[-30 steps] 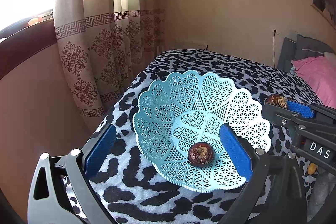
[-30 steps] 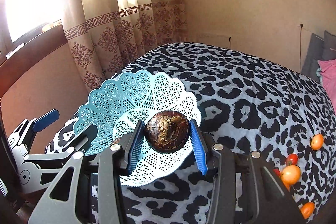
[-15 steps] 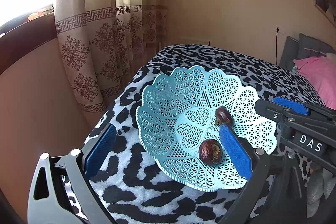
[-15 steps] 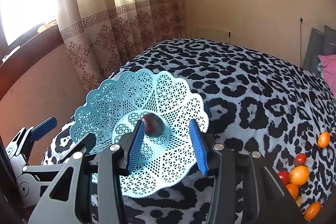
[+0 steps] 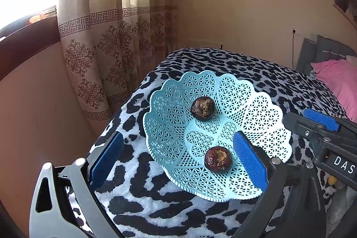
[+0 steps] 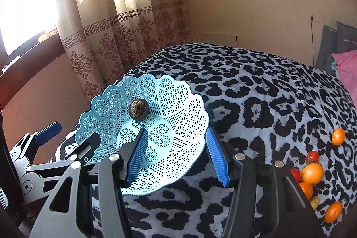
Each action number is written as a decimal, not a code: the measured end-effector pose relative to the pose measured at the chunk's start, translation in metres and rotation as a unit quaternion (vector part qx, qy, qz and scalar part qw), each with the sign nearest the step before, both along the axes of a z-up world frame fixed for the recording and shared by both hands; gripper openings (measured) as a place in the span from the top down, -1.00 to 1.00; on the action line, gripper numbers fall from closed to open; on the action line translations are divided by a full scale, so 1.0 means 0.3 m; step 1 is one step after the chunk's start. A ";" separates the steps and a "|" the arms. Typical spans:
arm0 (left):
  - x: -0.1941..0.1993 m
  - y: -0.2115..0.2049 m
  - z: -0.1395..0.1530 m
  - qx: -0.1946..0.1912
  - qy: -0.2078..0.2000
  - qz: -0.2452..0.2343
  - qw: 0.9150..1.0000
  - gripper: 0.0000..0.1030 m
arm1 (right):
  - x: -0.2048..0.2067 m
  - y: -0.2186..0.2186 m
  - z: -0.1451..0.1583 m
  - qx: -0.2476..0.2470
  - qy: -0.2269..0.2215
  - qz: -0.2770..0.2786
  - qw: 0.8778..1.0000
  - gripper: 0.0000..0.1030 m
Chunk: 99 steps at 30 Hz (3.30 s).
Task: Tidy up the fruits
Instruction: 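Move left tool toward a large orange while right tool moves toward a tangerine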
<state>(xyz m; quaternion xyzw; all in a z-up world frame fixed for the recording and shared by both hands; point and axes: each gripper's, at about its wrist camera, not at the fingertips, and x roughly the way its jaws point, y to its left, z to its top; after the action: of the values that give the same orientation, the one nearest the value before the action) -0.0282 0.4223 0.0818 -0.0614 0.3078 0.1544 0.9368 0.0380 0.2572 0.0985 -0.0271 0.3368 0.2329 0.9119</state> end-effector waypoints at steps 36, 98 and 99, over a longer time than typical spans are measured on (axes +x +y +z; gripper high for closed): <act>-0.027 -0.166 0.056 0.051 0.017 -0.025 0.998 -0.94 | -0.037 -0.289 -0.025 -0.017 -0.007 -0.096 0.995 -0.15; 0.297 -0.902 -0.166 -0.040 0.134 -0.278 0.950 -0.42 | -0.116 -0.974 -0.235 0.037 0.041 -0.232 0.971 -0.43; 0.298 -0.902 -0.166 -0.046 0.135 -0.280 0.949 -0.37 | -0.116 -0.974 -0.236 0.038 0.041 -0.233 0.971 -0.43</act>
<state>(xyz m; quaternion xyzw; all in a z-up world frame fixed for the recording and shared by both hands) 0.0612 0.1517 0.0319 0.0061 0.4434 -0.1216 0.8880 0.0031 -0.0350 0.0278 0.0960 0.3623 0.0276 0.9267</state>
